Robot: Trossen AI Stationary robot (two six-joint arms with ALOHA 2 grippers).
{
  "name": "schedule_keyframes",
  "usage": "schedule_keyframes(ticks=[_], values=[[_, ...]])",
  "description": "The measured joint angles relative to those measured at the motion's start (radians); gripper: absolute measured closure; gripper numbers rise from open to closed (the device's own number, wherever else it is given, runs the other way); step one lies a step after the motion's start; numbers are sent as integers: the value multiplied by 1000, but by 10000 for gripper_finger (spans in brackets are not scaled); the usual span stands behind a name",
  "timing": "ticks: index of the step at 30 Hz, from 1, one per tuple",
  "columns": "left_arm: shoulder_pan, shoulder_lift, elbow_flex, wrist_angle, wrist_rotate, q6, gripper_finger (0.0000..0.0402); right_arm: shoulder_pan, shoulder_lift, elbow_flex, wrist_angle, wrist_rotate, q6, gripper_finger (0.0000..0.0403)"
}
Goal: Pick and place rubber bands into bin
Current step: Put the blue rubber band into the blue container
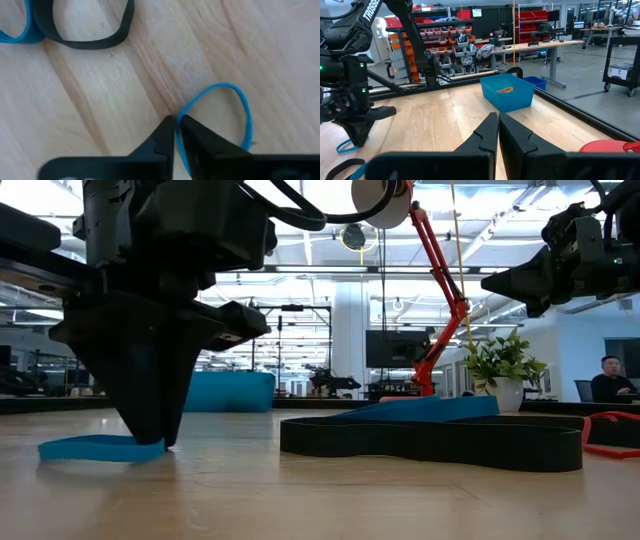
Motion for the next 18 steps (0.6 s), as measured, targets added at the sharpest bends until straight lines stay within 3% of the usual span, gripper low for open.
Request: schedule_keyframes(ticks=[3,13,18], values=[[0,0,0,1,6,-1,393,0,0,0,0,0,0,394],[25,-59,-1,-92,17,-2,396,0,0,0,2,0,0,394],[72,-165,-1,-190,-71,0,397,0,0,0,6,0,0,394]])
